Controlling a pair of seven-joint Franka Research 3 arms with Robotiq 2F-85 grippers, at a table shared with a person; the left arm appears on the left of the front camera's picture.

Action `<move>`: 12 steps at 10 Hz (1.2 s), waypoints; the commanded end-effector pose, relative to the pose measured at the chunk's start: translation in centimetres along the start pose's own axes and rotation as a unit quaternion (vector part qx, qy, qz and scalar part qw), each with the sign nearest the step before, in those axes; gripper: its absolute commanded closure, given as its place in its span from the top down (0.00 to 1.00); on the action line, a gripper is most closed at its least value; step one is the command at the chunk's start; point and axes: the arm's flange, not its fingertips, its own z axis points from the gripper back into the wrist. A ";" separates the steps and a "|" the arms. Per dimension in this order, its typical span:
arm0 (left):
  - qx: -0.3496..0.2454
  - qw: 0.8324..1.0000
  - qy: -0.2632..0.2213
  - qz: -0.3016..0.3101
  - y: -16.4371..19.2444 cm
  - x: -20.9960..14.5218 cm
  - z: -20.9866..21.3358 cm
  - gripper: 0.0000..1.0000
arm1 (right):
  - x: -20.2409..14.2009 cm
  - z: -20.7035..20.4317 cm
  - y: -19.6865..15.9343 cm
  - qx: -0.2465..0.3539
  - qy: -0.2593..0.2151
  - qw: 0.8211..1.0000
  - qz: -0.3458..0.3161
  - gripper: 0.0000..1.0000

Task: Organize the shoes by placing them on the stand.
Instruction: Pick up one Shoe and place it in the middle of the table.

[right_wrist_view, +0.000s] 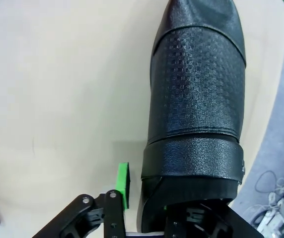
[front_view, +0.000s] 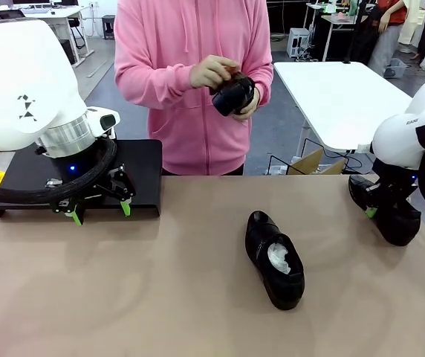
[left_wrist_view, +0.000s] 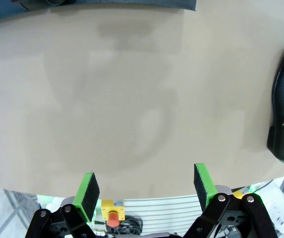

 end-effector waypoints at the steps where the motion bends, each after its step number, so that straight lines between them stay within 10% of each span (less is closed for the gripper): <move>1: -0.002 1.000 0.000 0.007 0.0 0.1 0.2 0.99 | 0.8 -0.6 0.1 -0.016 0.003 1.000 -0.015 0.00; 6: -0.002 1.000 0.000 0.007 0.0 0.1 0.2 0.99 | 0.7 0.4 0.1 -0.010 0.003 0.999 -0.042 0.00; 12: -0.002 1.000 0.000 0.007 0.0 0.1 0.2 0.99 | -4.4 17.7 6.9 -0.089 -0.105 0.973 -0.185 0.00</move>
